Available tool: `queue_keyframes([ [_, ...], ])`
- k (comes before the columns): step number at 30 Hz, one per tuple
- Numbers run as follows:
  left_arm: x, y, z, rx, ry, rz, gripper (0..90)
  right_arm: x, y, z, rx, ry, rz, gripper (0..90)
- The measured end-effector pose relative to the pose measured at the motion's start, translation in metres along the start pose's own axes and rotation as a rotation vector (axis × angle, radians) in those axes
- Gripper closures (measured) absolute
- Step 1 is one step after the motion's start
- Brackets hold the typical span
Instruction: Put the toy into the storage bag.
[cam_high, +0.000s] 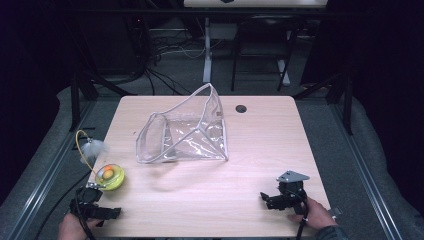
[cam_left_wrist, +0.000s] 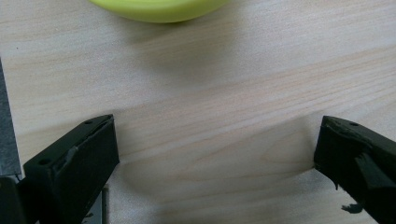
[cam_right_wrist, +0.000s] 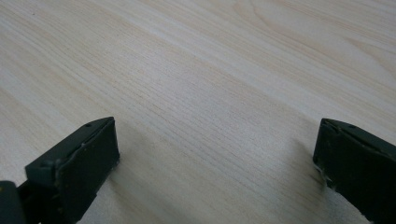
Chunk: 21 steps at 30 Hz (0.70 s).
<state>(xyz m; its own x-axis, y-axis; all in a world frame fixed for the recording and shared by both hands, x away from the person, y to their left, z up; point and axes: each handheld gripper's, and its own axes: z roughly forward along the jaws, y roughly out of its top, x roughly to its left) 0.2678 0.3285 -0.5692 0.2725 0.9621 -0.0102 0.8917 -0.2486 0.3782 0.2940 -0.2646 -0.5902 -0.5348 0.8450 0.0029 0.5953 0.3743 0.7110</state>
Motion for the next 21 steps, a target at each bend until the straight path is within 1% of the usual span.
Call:
queue_keyframes([
  [3, 0.001, 0.002, 0.0, 0.022, -0.008, 0.02, 0.0, 0.0, 0.0, 0.0, 0.005, 0.0, -0.004, 0.0],
  [7, 0.001, 0.003, -0.001, 0.034, -0.004, 0.01, 0.0, 0.0, 0.0, 0.0, 0.004, 0.0, -0.003, 0.0],
  [8, 0.001, 0.003, -0.001, 0.029, -0.002, 0.008, 0.0, 0.0, 0.0, 0.0, 0.005, 0.001, -0.004, 0.0],
  [10, 0.001, 0.003, -0.003, 0.026, 0.002, 0.017, 0.0, 0.0, 0.0, 0.0, 0.0, 0.0, 0.0, 0.0],
  [13, -0.001, 0.005, -0.006, 0.016, -0.007, 0.016, 0.0, 0.0, 0.0, 0.0, 0.006, 0.001, -0.004, 0.0],
  [17, -0.005, 0.007, -0.009, 0.014, -0.042, 0.021, 0.1, 0.0, 0.0, 0.0, -0.003, -0.001, 0.002, 0.0],
  [18, -0.005, 0.008, -0.01, 0.01, -0.046, 0.02, 0.1, 0.0, 0.0, 0.0, 0.003, -0.002, -0.003, 0.0],
  [21, -0.004, 0.011, -0.016, -0.025, -0.044, 0.007, 0.1, 0.0, 0.0, 0.0, 0.002, -0.002, -0.002, 0.0],
])
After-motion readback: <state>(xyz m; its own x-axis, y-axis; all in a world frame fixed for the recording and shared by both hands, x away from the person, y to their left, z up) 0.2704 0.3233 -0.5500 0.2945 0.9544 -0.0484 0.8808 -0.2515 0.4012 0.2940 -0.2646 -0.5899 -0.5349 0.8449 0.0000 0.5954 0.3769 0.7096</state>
